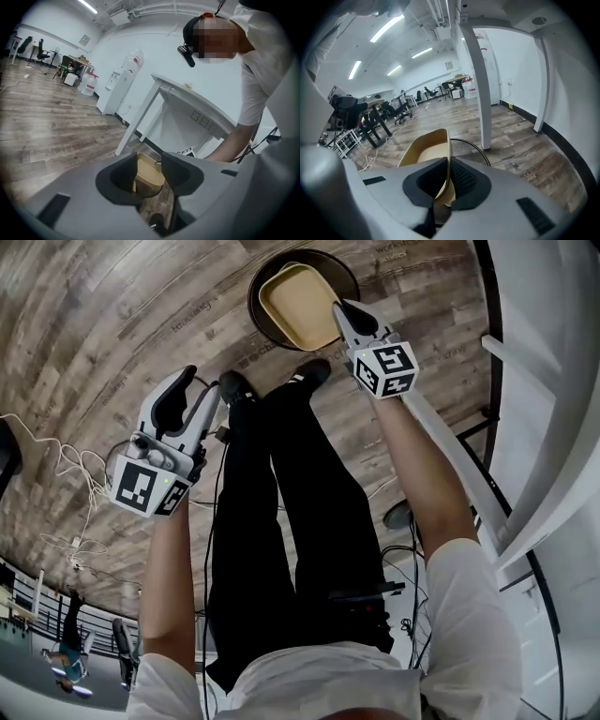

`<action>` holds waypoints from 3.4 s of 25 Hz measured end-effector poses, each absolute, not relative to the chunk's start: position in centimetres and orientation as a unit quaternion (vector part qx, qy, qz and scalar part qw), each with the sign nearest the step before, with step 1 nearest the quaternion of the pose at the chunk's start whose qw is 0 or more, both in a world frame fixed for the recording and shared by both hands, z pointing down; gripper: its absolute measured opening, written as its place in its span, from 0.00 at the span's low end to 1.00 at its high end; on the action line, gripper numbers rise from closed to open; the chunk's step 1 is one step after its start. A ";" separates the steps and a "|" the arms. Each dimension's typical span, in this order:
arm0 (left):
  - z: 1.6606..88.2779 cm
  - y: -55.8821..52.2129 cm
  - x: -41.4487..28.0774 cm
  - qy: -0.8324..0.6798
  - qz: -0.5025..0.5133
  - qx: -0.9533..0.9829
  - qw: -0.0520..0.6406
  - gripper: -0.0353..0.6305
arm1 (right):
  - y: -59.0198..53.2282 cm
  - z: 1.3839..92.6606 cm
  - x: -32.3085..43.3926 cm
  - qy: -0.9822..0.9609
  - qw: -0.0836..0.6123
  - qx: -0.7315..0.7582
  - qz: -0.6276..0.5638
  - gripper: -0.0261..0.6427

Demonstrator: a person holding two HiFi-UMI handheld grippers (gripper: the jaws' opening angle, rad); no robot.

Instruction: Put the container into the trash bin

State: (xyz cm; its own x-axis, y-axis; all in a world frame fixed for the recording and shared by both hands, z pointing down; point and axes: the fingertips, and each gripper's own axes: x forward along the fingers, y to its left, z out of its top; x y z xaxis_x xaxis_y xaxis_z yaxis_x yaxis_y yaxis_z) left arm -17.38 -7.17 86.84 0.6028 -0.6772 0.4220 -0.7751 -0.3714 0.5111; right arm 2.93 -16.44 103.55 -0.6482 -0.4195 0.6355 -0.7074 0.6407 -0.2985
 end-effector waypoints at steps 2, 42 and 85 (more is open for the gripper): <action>88.0 -7.0 -17.0 -0.439 0.071 0.823 0.354 0.30 | -16.5 105.0 2.9 -0.869 0.270 0.319 0.266 0.10; 39.7 -11.4 -20.5 -0.450 -0.006 0.887 0.104 0.30 | -13.5 37.5 -1.0 -0.922 0.009 0.386 0.033 0.24; 28.2 15.8 -9.3 -0.526 -0.021 0.849 0.039 0.30 | 9.4 31.0 16.3 -0.898 -0.040 0.437 0.017 0.18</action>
